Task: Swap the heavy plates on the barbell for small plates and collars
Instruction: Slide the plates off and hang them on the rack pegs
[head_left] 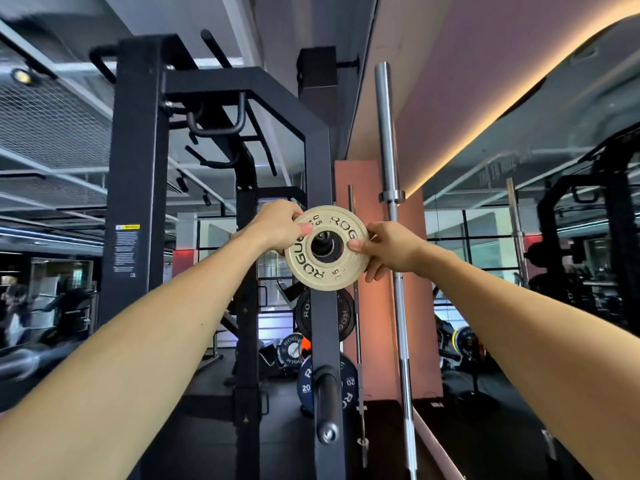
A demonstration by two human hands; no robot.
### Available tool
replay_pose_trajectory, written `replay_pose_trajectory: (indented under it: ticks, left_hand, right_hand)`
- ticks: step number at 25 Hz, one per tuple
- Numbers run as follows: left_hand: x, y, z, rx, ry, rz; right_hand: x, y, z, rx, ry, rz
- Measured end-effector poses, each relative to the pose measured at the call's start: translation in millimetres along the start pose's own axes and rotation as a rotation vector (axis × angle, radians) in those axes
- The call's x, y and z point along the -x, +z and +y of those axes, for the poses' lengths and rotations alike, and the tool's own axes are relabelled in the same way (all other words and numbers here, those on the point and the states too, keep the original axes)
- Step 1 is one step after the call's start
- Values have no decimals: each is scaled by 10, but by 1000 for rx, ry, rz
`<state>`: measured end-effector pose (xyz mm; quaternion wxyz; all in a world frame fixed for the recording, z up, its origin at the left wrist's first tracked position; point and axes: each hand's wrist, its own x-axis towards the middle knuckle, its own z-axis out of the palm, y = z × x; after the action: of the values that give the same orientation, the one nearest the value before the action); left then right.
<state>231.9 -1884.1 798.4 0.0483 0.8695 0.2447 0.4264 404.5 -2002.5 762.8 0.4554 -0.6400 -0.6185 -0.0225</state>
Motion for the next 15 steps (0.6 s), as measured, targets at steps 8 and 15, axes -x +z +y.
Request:
replay_pose_trajectory:
  ticks: [8, 15]
  left_hand:
    - [-638, 163, -310, -19, 13, 80]
    - [-1060, 657, -669, 37, 14, 149]
  right_hand:
    - [-699, 23, 168, 17, -14, 50]
    - [-1182, 172, 665, -8, -34, 95]
